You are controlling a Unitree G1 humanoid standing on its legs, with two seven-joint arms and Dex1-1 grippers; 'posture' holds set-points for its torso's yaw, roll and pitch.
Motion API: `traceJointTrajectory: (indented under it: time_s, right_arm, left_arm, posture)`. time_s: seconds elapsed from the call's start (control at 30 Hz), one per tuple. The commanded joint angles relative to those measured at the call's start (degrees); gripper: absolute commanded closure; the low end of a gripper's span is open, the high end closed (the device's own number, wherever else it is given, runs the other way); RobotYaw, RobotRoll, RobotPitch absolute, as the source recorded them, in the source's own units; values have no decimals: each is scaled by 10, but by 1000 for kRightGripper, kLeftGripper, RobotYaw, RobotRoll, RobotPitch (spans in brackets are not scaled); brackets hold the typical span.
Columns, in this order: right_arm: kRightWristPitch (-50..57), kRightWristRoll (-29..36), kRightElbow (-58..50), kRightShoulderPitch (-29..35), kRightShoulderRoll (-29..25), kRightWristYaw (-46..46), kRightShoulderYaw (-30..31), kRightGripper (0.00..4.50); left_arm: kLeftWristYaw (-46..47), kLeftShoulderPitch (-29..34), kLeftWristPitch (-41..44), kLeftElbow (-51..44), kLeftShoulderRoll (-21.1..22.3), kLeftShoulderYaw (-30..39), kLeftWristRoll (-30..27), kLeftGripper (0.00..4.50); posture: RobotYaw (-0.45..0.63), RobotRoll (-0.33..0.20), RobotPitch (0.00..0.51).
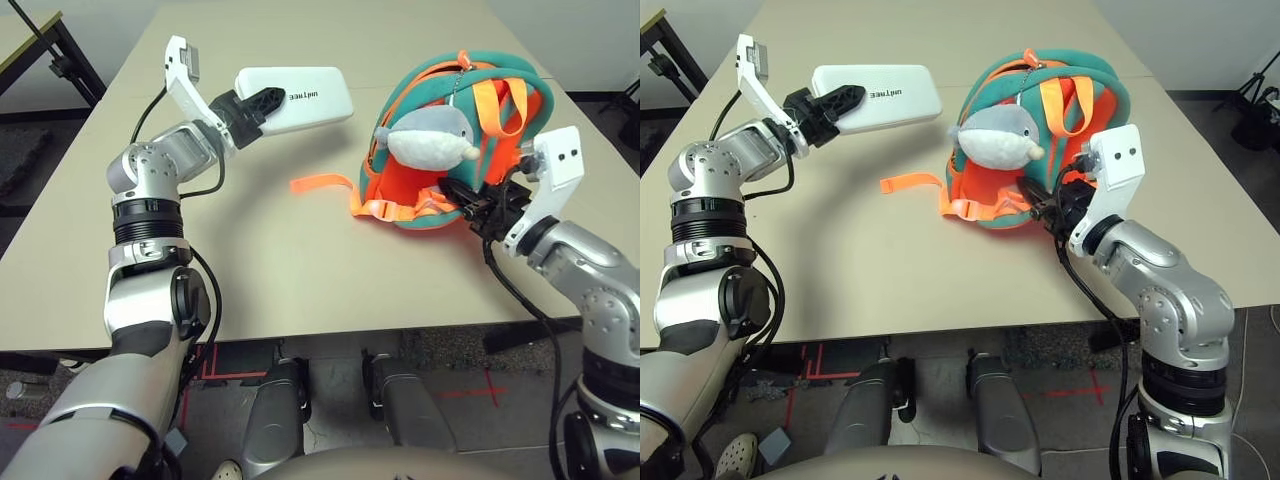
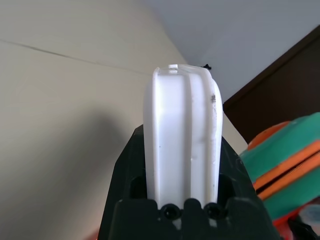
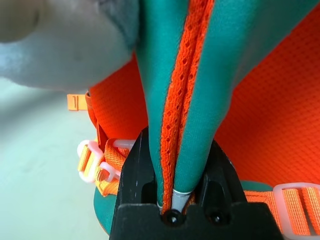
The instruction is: Put the pencil case into the backpack and zip it.
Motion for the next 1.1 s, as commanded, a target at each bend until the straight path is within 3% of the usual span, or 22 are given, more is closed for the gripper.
traceJointTrajectory:
  time_s: [0.03, 0.5, 1.1]
  right_arm:
    - [-2, -10, 18, 0, 3, 2, 21, 3768]
    - [-38, -36, 65, 2, -5, 21, 43, 3768]
    - [-61, -55, 88, 2, -5, 34, 54, 3768]
  left_arm:
    - [-41, -27, -11, -40, 16, -12, -2, 3245]
    - [-189, -66, 45, -90, 73, -33, -42, 3246]
    - [-277, -64, 24, -37, 58, -93, -2, 3247]
  posture:
    - [-168, 0, 141]
    - [-160, 0, 145]
    - [-168, 0, 147]
